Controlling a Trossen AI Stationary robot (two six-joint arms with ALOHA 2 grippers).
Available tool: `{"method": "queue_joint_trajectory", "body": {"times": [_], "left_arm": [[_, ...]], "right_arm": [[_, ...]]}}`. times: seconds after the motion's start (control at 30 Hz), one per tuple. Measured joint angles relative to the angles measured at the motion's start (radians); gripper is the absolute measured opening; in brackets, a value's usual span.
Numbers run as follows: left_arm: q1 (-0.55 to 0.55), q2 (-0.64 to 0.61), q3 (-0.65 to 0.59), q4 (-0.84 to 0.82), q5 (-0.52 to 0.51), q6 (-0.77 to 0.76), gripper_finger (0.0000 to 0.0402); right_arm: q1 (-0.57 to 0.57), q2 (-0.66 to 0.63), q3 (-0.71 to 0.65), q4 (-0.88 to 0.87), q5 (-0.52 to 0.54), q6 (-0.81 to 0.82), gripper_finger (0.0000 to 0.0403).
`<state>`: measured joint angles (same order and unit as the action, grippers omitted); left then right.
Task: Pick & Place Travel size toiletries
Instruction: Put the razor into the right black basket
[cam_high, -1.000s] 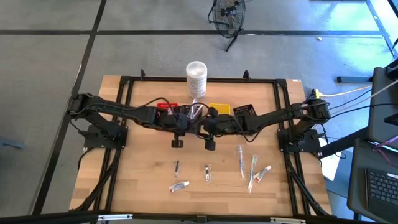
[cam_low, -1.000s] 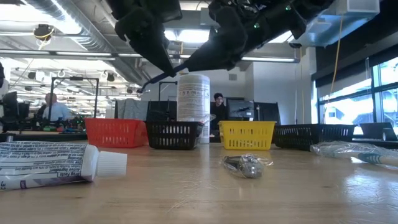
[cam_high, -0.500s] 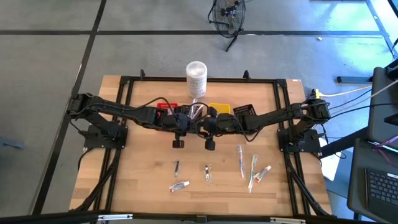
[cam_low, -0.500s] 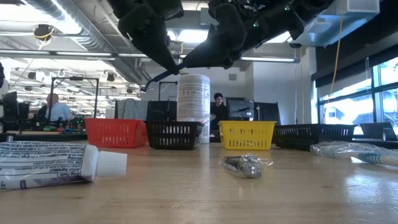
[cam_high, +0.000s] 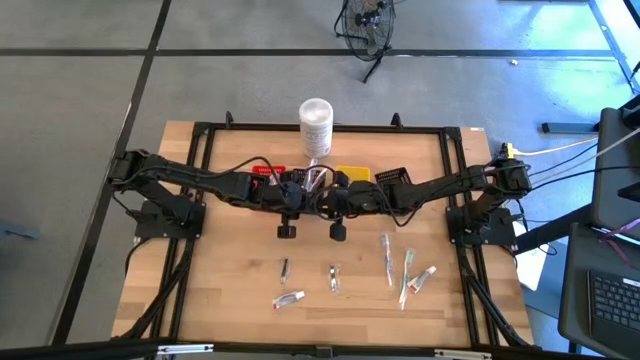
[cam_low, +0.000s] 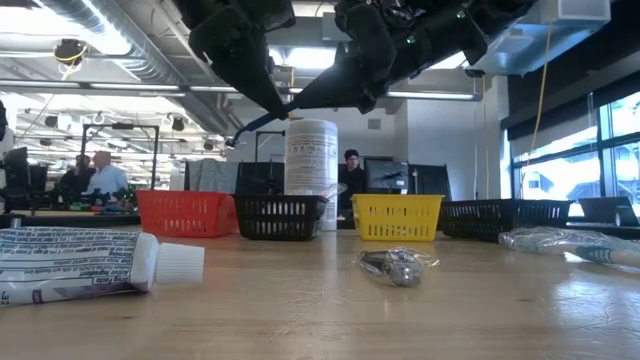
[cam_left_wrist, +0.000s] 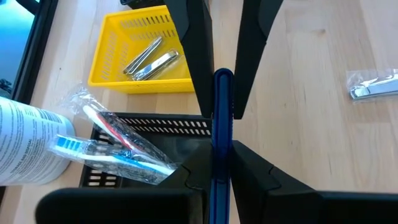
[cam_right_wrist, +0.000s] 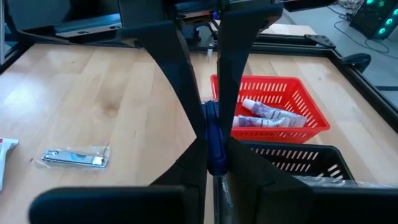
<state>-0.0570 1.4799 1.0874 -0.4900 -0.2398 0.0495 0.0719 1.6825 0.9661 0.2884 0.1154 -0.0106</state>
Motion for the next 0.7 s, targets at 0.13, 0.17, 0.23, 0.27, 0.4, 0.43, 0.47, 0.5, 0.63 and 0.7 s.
{"method": "queue_joint_trajectory", "body": {"times": [0.13,0.17,0.23,0.27,0.4,0.43,0.47,0.5,0.63,0.7], "left_arm": [[0.0,0.0,0.0,0.002,0.0,0.013,0.0039],[0.0,0.0,0.0,0.003,-0.001,0.013,0.004],[0.0,0.0,-0.001,0.005,-0.001,0.016,0.0044],[0.0,0.0,-0.001,0.005,-0.001,0.017,0.0046],[0.0,0.0,-0.001,0.009,-0.002,0.017,0.0059],[0.0,0.0,-0.001,0.013,-0.004,0.017,0.0062],[0.0,0.0,-0.001,0.014,-0.005,0.017,0.0065],[0.0,0.0,-0.001,0.014,-0.006,0.017,0.0068],[0.0,0.0,-0.001,0.012,-0.018,0.017,0.0081],[0.0,0.0,-0.001,0.012,-0.034,0.017,0.0087]], "right_arm": [[0.0,0.0,0.0,0.004,0.0,0.0,0.0051],[0.0,0.0,0.0,0.003,0.0,0.0,0.0054],[0.001,0.0,0.0,0.001,0.005,0.002,0.0057],[0.001,0.0,0.0,0.001,0.007,0.003,0.0057],[0.001,0.0,0.0,-0.006,0.007,0.03,0.0042],[0.001,0.0,0.0,-0.014,0.007,0.039,0.0038],[0.001,0.0,0.0,-0.024,0.007,0.054,0.0037],[0.001,0.0,0.0,-0.033,0.007,0.071,0.0037],[0.007,0.0,0.0,-0.071,0.008,0.11,0.0052],[0.015,0.0,0.0,-0.102,0.038,0.132,0.0056]]}}
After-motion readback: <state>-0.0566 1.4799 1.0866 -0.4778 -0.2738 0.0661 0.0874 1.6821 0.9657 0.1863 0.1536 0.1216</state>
